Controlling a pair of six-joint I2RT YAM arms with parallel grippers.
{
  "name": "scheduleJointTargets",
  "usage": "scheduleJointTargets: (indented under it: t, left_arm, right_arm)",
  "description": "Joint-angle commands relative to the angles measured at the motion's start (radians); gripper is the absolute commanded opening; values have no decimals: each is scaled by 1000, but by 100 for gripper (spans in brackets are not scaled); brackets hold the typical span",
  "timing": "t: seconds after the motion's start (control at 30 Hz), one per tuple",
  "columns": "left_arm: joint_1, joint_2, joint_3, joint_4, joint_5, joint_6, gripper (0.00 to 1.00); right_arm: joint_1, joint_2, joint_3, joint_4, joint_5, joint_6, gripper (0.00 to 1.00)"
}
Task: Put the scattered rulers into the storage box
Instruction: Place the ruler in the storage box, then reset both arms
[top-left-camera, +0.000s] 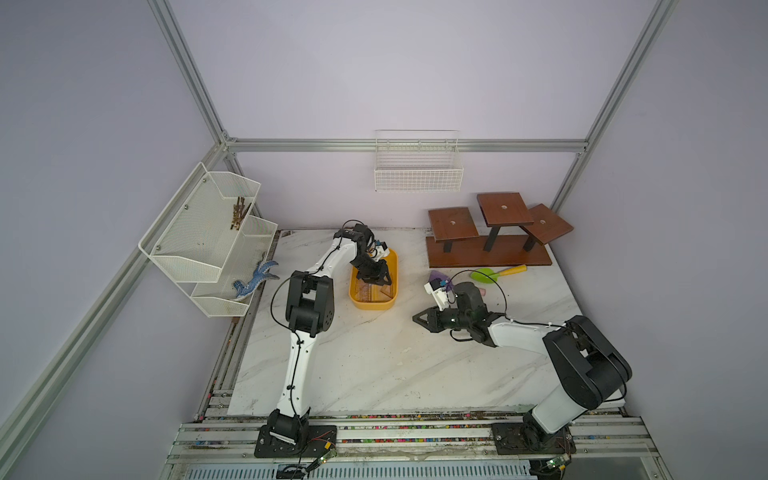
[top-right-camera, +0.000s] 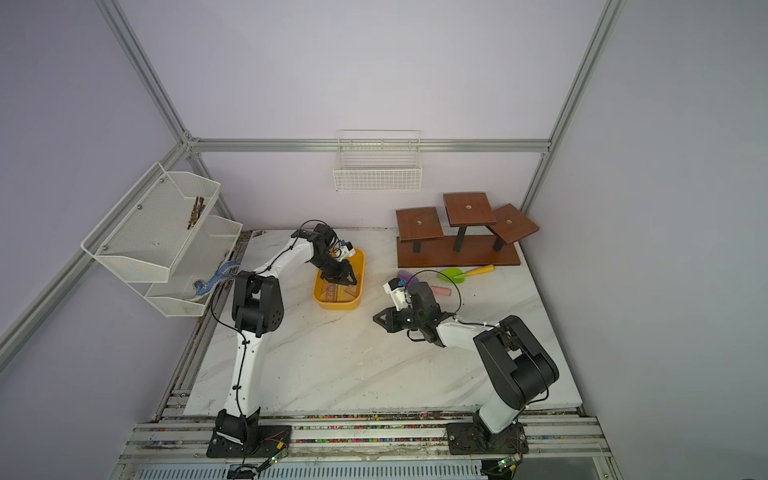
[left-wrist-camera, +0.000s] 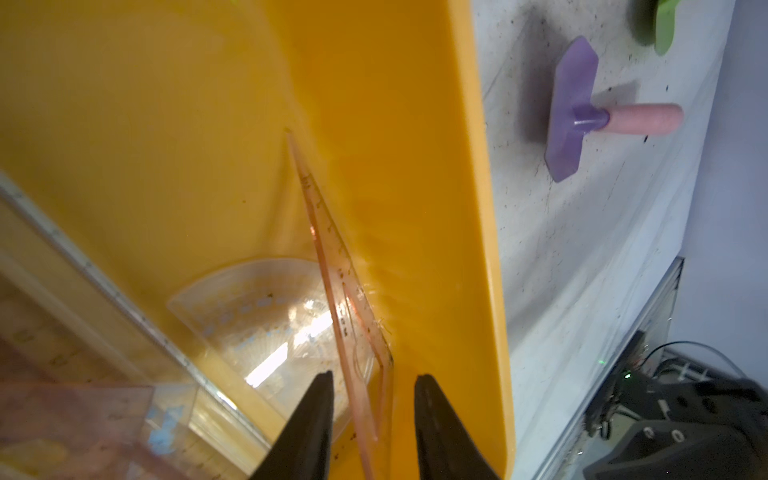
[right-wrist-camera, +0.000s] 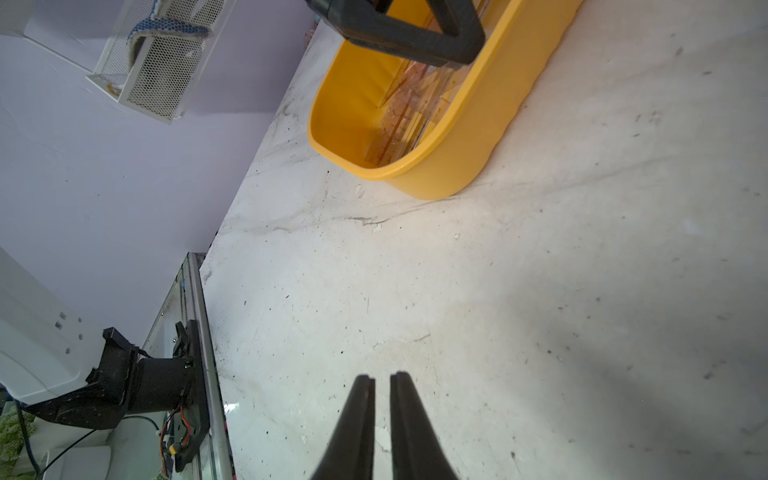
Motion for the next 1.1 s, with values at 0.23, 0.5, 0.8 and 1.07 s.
scheduleJointTargets:
  t: [0.23,0.5,0.8,1.07]
  left_arm:
    - [-14,-560,-413,392,-412,-101,100]
    - [-69,-1115,-1486,1483,-967,92,100]
    - [100,-1080,-1763,1750,-830,176,100]
    - [293,-871,-1770,2011,-570,84,100]
  right_arm:
    - [-14,-292,80,-230,351,-85,63]
    - [-26,-450,-225,151,1087,-347,100]
    - [-120,-155,-603,1194,1236,-585,99]
    - [-422,-50,-430,864,859,-319,99]
